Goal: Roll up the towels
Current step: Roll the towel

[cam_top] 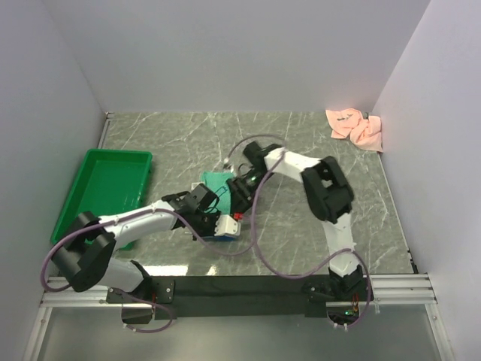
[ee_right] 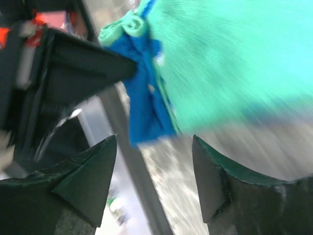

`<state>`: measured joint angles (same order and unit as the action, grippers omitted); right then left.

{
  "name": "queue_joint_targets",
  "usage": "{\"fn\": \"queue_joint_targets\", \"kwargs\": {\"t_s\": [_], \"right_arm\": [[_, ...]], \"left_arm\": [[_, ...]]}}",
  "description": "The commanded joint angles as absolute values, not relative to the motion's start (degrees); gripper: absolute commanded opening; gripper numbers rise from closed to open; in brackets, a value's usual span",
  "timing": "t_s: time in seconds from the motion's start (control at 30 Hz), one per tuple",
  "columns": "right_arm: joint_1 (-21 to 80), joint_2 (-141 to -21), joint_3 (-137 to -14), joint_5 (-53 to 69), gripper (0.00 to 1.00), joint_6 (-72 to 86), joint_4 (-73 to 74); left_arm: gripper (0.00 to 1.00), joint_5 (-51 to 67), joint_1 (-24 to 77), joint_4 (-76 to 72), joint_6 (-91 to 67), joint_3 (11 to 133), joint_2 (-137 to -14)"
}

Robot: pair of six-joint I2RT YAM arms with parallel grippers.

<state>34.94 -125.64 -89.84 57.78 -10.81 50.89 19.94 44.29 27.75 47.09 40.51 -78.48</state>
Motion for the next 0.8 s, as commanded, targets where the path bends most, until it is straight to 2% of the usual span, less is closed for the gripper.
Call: {"fn": "queue_joint_targets", "kwargs": {"t_s": [0.0, 0.23, 0.4, 0.5, 0.6, 0.77], "right_arm": [[28.1, -115.5, -86.8, 50.8, 0.71, -9.6, 44.9], [20.6, -92.5, -70.4, 44.2, 0.71, -9.9, 34.1], [21.7, -76.2, -57.8, 36.2, 0.56, -14.3, 27.3], [23.4, -71.1, -51.3, 32.8, 0.52, -17.7, 27.3], [25.7, -68.5, -48.3, 31.4, 0.52, -19.3, 28.0], [37.4, -70.9, -49.9, 24.6, 0.59, -21.5, 27.3]], "left_arm": [[0.01, 28.5, 42.5, 40.2, 46.7, 42.3, -83.1], [0.01, 36.4, 35.1, 48.5, 46.7, 51.6, -94.4], [0.01, 37.8, 31.4, 52.5, 46.0, 61.1, -104.5], [0.01, 39.4, 29.0, 55.7, 46.6, 66.9, -113.2], [0.01, 40.2, 27.2, 57.8, 47.0, 71.5, -118.1], [0.02, 40.4, 25.5, 60.7, 47.7, 77.1, -123.3]]}}
